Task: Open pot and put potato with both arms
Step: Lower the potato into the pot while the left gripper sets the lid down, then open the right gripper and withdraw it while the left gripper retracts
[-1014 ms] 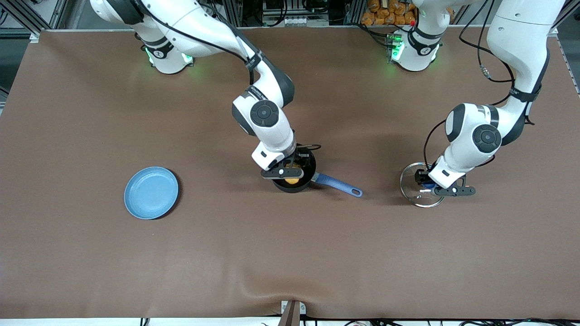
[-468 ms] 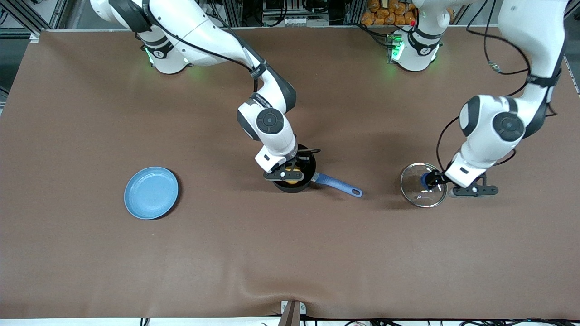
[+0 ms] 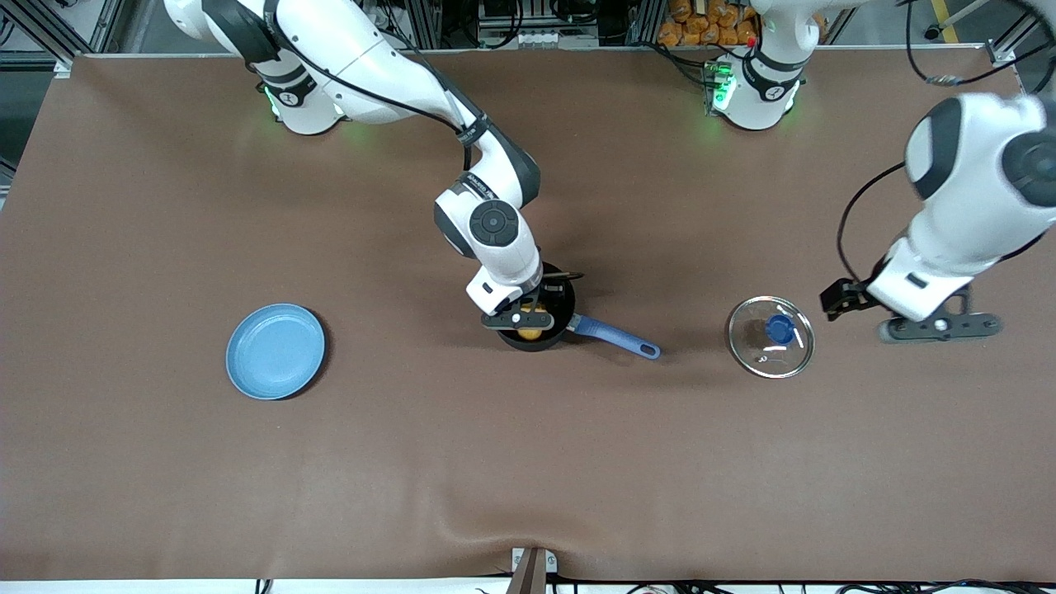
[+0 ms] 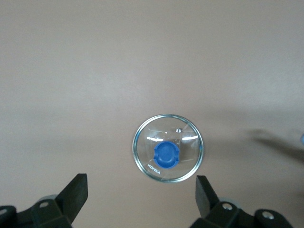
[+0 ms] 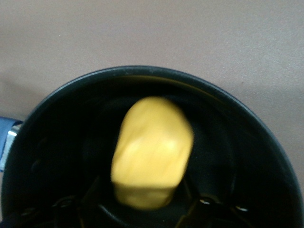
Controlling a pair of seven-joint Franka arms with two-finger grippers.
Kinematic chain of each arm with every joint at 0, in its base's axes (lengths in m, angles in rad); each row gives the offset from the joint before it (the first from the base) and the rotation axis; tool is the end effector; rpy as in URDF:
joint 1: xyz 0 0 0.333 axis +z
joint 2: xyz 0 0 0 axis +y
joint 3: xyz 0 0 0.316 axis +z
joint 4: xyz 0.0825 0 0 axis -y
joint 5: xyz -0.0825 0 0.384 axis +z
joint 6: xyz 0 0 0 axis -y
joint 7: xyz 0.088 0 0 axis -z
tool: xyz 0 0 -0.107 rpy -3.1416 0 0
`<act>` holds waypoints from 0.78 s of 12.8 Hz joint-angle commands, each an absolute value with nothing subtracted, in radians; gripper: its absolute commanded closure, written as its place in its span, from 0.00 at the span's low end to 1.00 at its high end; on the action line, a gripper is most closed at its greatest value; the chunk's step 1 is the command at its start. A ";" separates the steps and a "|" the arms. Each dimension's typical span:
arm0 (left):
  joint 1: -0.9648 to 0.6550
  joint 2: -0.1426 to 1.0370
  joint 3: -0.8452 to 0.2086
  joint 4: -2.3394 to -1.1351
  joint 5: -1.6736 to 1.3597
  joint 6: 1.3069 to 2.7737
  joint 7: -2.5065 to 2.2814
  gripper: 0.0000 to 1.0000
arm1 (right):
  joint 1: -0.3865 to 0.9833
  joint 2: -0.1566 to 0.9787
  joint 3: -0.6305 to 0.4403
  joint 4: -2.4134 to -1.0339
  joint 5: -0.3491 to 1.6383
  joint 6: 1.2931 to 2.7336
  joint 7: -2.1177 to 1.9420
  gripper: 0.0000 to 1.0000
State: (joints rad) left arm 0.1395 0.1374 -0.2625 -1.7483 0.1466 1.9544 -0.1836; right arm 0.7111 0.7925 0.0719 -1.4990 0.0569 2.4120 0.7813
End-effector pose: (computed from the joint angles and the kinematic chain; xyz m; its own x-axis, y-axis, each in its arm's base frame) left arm 0.6077 -0.0580 0.4966 0.9960 0.0103 0.0891 0.0183 -0.9959 -0.0891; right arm 0.5211 0.5060 0.2102 0.9978 -0.0642 0.0179 -0.0608 -0.9868 -0.1499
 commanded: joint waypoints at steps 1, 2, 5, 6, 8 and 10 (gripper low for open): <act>0.152 0.144 -0.273 -1.550 0.098 1.788 -0.170 0.00 | 0.726 0.786 0.051 -1.473 0.031 2.396 0.807 0.03; 0.153 0.147 -0.273 -1.487 0.083 1.728 -0.170 0.00 | 0.729 0.773 0.035 -1.473 0.014 2.388 0.805 0.00; 0.161 0.135 -0.267 -1.442 -0.012 1.657 -0.173 0.00 | 0.718 0.675 0.031 -1.470 -0.044 2.232 0.804 0.00; 0.163 0.121 -0.270 -1.442 0.000 1.638 -0.175 0.00 | 0.704 0.632 0.029 -1.470 -0.044 2.191 0.799 0.00; 0.160 0.078 -0.273 -1.445 0.003 1.609 -0.182 0.00 | 0.664 0.553 0.029 -1.470 -0.048 2.103 0.793 0.00; 0.163 0.060 -0.264 -1.443 0.003 1.580 -0.175 0.00 | 0.586 0.474 0.029 -1.471 -0.058 2.036 0.790 0.00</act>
